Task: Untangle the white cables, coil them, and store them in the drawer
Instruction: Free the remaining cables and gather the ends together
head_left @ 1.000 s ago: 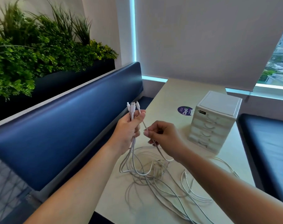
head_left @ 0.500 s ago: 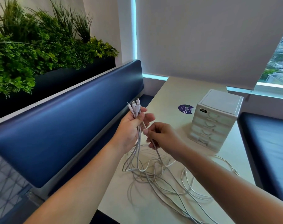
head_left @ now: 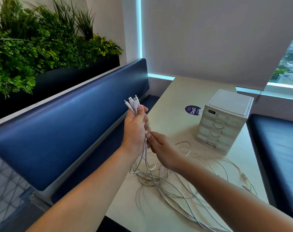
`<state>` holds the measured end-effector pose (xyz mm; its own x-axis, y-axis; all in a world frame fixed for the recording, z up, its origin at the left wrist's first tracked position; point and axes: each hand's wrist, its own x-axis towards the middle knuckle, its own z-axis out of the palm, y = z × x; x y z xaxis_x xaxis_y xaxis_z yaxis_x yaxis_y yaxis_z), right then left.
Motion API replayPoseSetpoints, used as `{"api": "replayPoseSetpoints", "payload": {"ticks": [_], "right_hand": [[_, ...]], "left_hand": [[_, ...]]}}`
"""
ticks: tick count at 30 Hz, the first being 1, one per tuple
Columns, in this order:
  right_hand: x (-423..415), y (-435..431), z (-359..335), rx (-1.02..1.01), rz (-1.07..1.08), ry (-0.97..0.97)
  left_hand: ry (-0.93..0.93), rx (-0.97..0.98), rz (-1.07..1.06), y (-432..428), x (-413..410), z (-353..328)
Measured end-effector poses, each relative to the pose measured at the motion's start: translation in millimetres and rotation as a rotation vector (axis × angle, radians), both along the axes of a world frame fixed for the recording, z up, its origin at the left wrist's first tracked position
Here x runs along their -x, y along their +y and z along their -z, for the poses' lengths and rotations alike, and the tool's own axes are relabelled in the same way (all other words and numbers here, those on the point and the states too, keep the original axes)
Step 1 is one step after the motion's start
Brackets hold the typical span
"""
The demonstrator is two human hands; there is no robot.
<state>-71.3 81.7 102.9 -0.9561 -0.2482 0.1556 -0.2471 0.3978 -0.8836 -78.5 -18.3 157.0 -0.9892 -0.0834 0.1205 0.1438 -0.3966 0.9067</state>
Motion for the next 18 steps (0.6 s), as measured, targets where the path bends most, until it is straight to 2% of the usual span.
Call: {"api": "replayPoseSetpoints", "payload": {"ticks": [4, 10, 18], "right_hand": [[-9.6, 8.6, 0.8, -0.183, -0.004, 0.072], [-18.4, 21.7, 6.1, -0.330, 0.004, 0.061], [-26.7, 41.6, 15.9, -0.392, -0.019, 0.073]], "left_hand": [[0.058, 0.003, -0.125, -10.8, 7.3, -2.8], [0.073, -0.005, -0.243, -25.1, 14.2, -12.2], [0.085, 0.002, -0.357, -44.6, 23.6, -21.7]]}}
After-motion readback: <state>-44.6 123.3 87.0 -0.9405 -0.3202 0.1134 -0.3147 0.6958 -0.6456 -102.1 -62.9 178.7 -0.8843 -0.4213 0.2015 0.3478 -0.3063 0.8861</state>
